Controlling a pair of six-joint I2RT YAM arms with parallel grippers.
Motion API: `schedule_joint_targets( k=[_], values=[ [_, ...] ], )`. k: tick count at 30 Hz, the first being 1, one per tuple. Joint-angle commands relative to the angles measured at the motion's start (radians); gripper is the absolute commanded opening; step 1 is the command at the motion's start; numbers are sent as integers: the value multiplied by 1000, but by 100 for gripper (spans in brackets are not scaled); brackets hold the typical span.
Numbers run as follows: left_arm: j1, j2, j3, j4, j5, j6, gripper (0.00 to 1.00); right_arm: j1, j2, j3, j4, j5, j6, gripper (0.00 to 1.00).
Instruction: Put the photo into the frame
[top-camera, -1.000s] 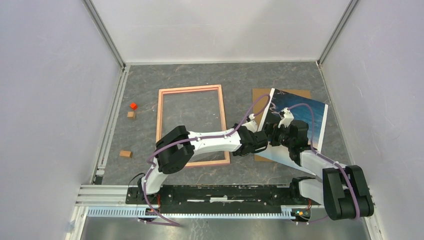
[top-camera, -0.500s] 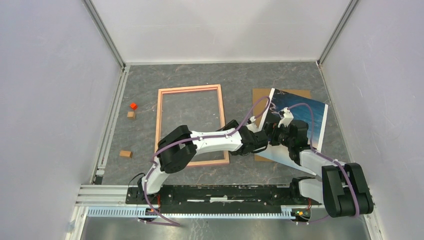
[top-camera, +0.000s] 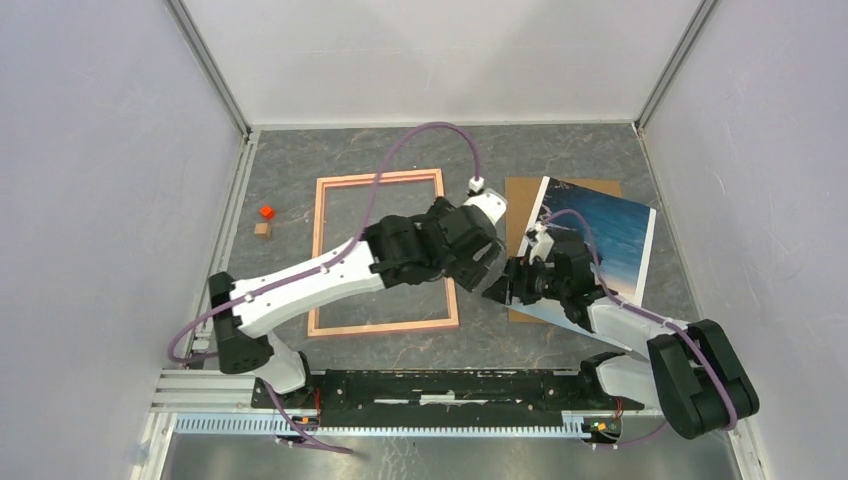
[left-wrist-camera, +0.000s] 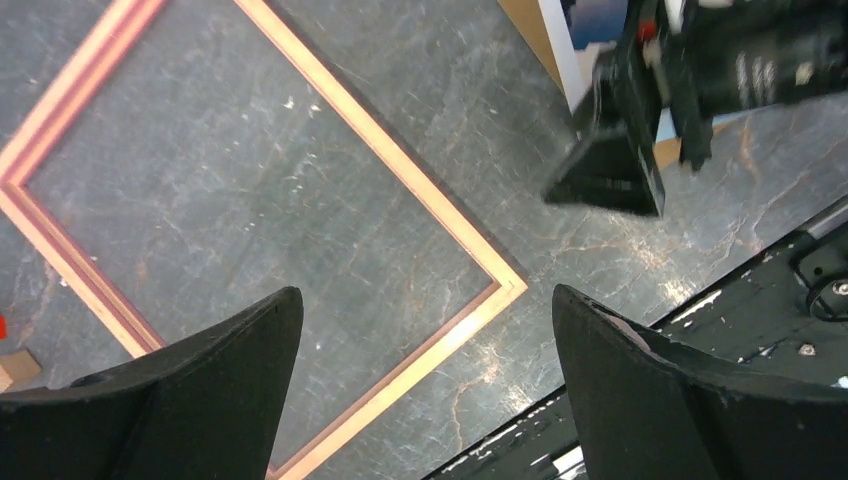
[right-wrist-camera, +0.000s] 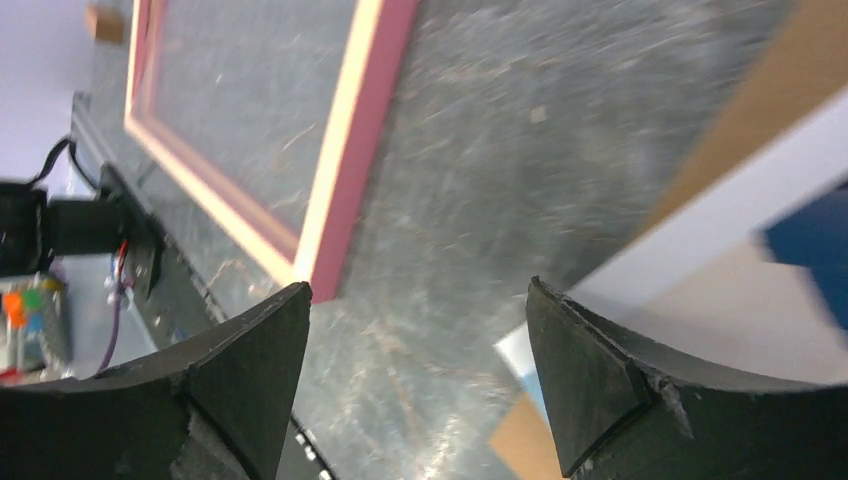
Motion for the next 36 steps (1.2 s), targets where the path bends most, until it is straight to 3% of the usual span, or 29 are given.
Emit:
schedule_joint_targets(
  k=[1,6,11,14,18,25,31,36],
  values=[
    [34,-97,32,37,-75,107,100,128,-14,33,-5,3,86,84],
    [97,-252,-64,177,-203,180,100,279,21,59,74,134,201,77],
    [172,-445,-237,318,-213,182,100,463,82,109,118,325,261,71],
    [172,-556,-339,407,-233,209,100,551,183,174,132,349,294,65],
    [173,-629,-391,458,-277,227,100,656,267,248,119,399,309,65],
    [173,-621,-392,453,-264,242,100,701,302,321,5,503,255,66],
    [175,-599,-387,442,-242,227,100,700,254,406,-173,663,125,75],
    [197,-597,-389,444,-219,212,100,703,345,491,-240,739,97,72]
  ],
)
